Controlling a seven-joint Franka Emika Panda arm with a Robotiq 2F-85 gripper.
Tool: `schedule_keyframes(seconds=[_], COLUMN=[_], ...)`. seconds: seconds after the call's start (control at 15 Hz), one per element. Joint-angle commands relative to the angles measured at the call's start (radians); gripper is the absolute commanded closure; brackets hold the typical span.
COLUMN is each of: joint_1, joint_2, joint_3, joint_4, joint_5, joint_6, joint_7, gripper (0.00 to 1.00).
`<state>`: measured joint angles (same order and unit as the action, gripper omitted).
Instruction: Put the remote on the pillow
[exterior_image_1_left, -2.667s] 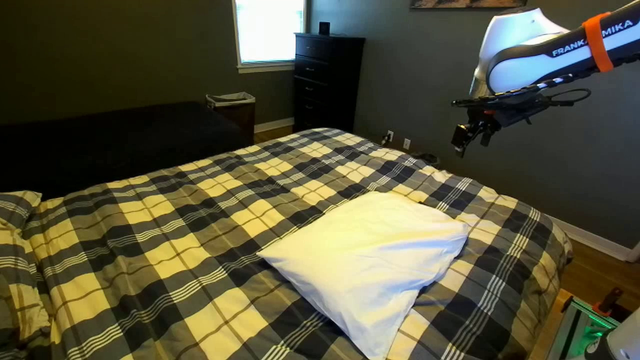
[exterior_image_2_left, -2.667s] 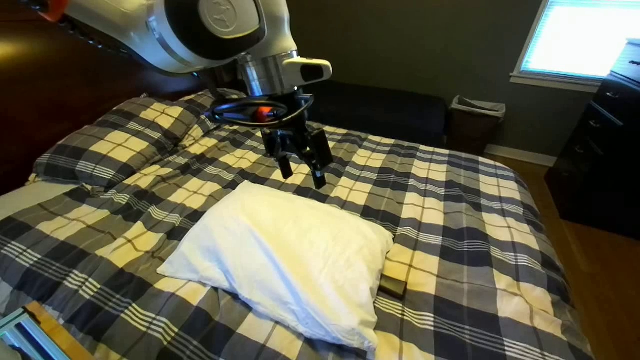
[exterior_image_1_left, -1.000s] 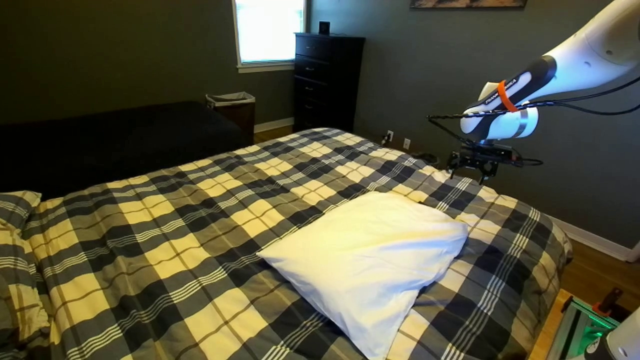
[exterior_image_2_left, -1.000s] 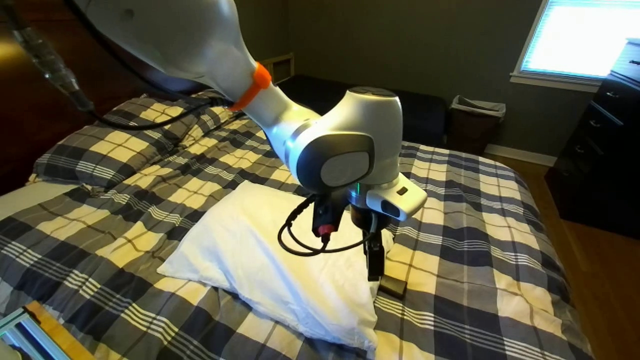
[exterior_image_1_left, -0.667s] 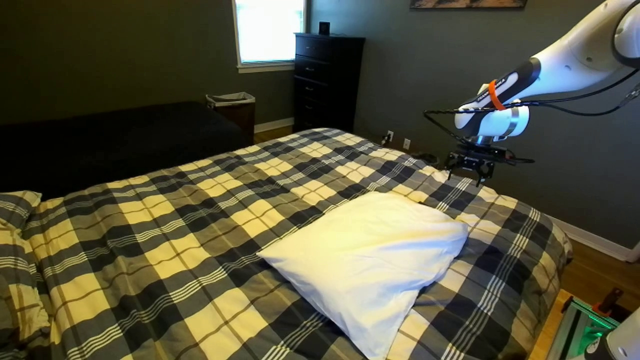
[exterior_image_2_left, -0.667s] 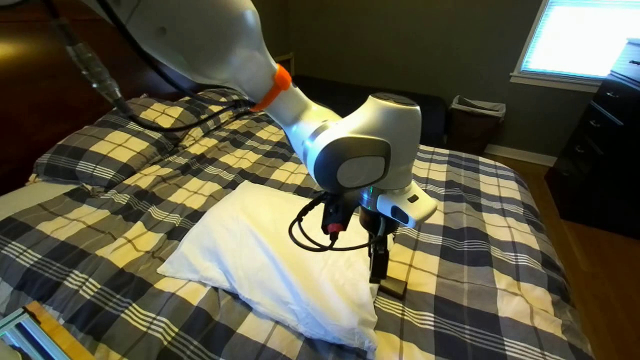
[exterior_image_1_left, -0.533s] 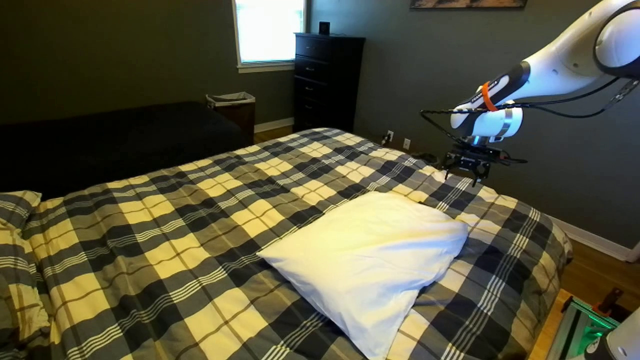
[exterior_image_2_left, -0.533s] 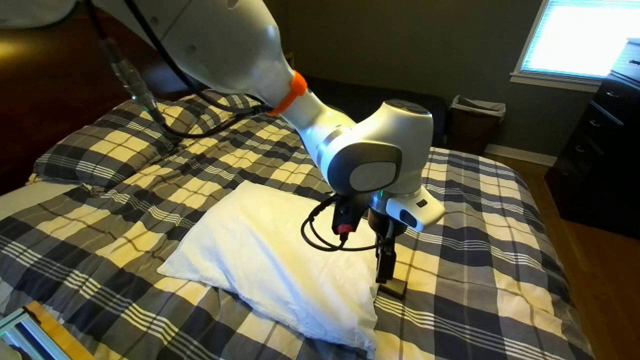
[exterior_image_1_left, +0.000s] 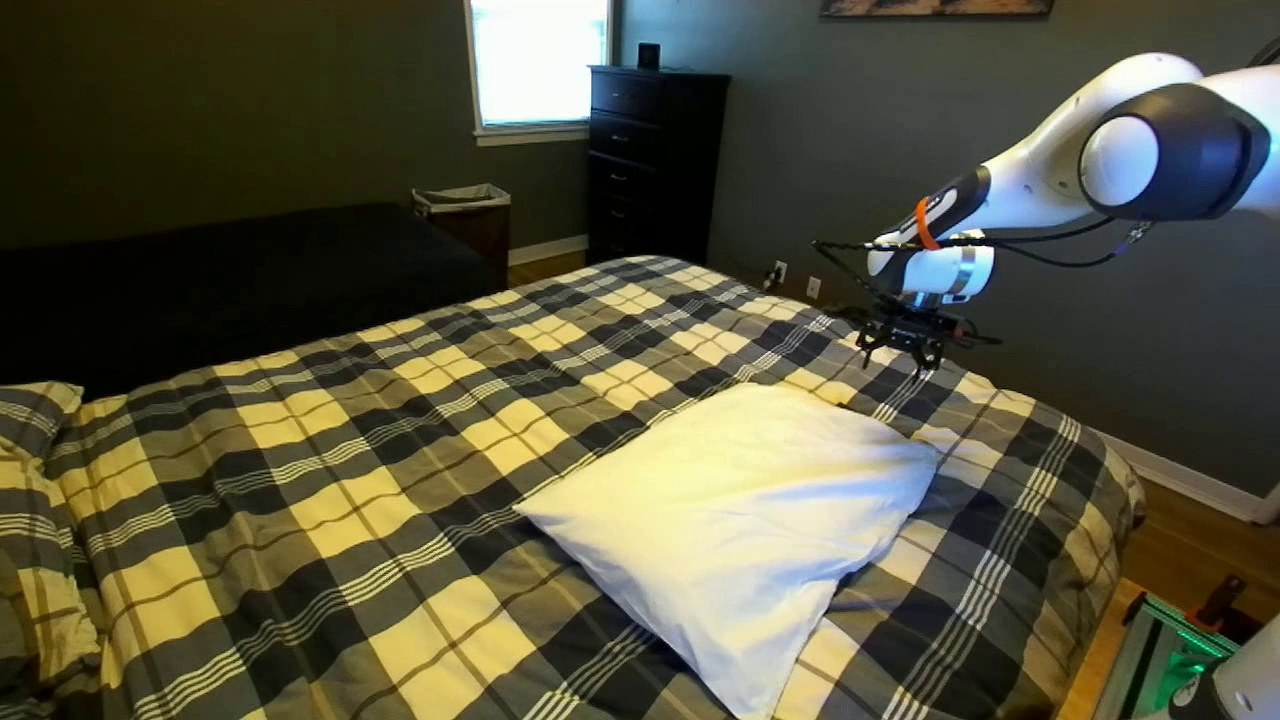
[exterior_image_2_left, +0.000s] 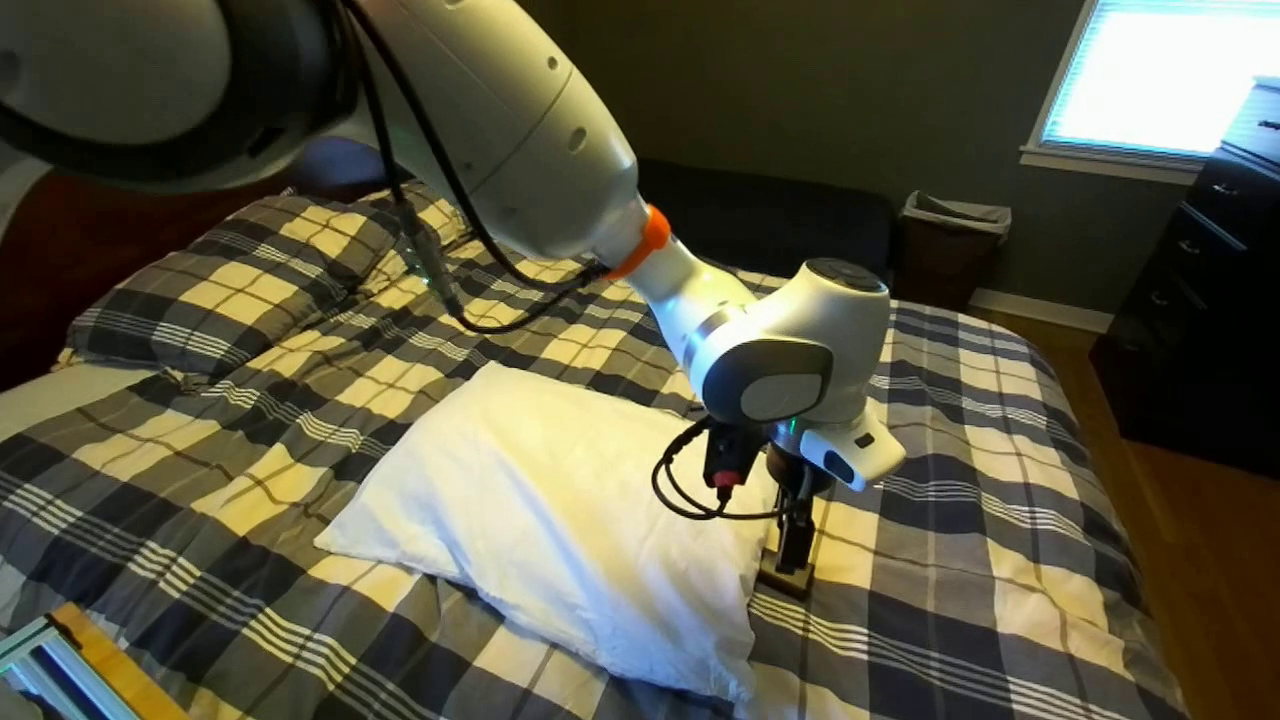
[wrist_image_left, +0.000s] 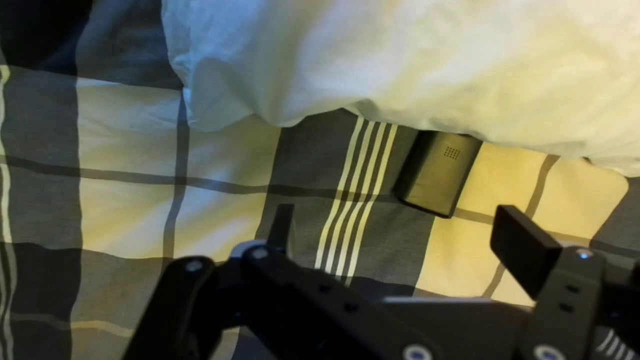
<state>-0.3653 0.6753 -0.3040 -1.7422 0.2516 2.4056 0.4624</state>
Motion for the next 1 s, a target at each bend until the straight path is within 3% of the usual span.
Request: schedule_keyframes(seconds=[0.0,0.93], joint_1=[-0.023,-0.072], joint_2=[0.116,0.402], joint_3=[0.016,0.068], joint_4=[0.129,0.43], joint_5=[0.041,0.102], joint_6=[-0.008,-0.037], joint_7=[0.018,0.053], gripper=[0.0,0.0])
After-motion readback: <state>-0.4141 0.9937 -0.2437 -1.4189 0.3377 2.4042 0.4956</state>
